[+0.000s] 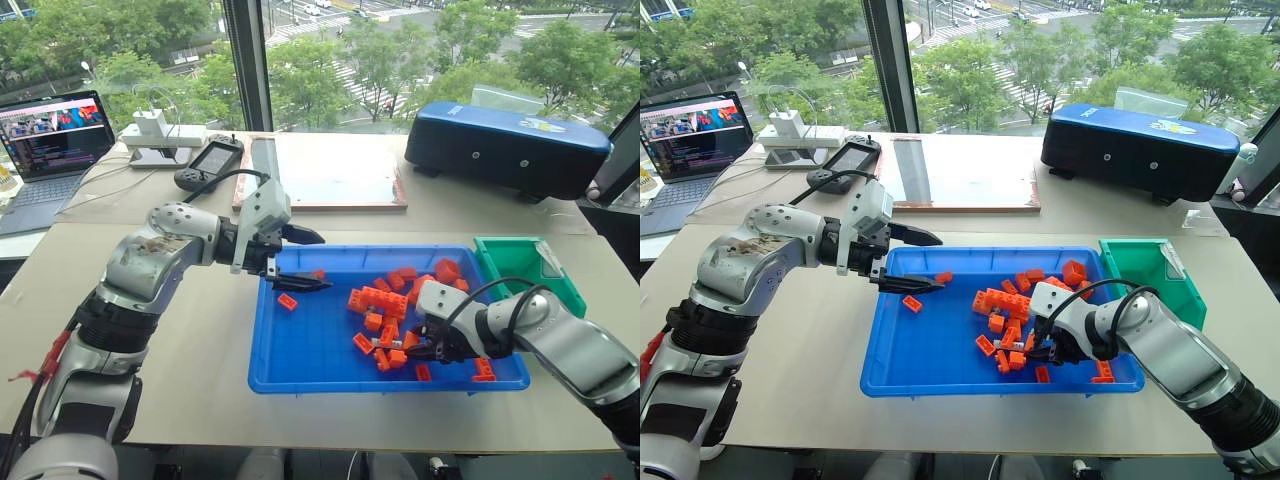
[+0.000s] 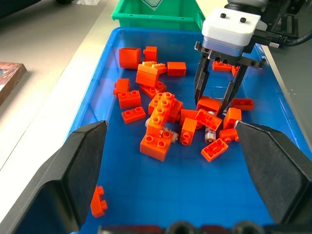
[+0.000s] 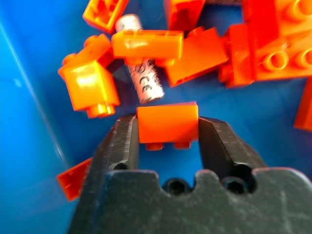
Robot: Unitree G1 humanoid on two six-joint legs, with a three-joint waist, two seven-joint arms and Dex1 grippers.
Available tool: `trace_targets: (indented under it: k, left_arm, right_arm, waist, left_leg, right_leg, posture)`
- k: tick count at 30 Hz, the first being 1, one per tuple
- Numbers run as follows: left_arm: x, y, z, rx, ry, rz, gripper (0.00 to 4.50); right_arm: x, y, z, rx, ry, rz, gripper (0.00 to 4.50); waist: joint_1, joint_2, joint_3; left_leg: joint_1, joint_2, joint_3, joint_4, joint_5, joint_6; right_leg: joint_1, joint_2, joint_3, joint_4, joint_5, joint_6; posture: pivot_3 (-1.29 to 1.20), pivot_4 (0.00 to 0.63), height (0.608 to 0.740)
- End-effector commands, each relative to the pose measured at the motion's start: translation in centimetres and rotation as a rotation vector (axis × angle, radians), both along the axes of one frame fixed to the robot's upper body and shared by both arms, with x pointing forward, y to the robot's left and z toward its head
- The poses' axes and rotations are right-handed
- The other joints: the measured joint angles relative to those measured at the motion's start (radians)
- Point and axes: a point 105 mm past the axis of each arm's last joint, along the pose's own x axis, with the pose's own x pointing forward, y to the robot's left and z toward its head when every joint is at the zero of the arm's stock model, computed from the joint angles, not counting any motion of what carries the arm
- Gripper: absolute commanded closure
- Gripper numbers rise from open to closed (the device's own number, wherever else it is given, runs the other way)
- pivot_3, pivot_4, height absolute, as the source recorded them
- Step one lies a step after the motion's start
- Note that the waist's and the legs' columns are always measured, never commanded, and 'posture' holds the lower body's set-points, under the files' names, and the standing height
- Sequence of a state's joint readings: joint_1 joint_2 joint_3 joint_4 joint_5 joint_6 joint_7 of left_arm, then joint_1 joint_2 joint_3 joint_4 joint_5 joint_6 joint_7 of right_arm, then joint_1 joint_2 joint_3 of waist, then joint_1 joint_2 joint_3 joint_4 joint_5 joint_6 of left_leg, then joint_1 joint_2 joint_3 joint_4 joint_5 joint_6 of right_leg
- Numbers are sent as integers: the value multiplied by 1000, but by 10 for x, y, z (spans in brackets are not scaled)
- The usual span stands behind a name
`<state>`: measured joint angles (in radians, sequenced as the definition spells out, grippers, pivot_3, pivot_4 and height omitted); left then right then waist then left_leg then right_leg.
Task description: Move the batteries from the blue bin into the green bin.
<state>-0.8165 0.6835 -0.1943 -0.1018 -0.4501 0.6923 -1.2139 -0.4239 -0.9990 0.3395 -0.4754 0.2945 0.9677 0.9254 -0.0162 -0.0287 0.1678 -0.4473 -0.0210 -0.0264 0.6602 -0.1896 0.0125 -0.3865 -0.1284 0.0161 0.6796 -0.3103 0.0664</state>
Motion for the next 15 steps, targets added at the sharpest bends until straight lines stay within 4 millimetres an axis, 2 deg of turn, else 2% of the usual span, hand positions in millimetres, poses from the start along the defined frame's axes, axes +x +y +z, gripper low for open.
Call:
trace_targets:
  k: [1,6,12,14,15]
  left_arm:
    - [-1,2,3,-1,-33,-9,0]
    - [-1,2,1,-2,-33,-13,0]
    - [-2,2,0,-6,-36,-14,0]
    - [-2,1,0,-6,-36,-14,0]
    - [-2,1,0,-6,-35,-14,0]
  right_arm:
    - [12,-14,25,-23,-88,-43,3041]
    - [49,-47,57,-105,-304,-175,3041]
    - [75,-61,74,-113,-466,-258,3041]
    - [77,-61,75,-109,-475,-257,2033]
    - [77,-60,74,-108,-472,-253,1809]
  waist:
    - [0,0,0]
    - [-2,0,0]
    - [-1,0,0]
    - [-1,0,0]
    - [-1,0,0]
  left_leg:
    - [0,0,0,0,0,0]
    - [0,0,0,0,0,0]
    - [0,0,0,0,0,0]
    - [0,0,1,0,0,0]
    - [0,0,1,0,0,0]
  right_leg:
    - [0,0,0,0,0,0]
    - [0,0,0,0,0,0]
    - [0,0,0,0,0,0]
    - [-1,0,1,0,0,0]
    - [-1,0,0,0,0,0]
  posture:
    - [0,150,732]
    - [0,150,732]
    - [0,150,732]
    - [0,150,732]
    - [0,150,732]
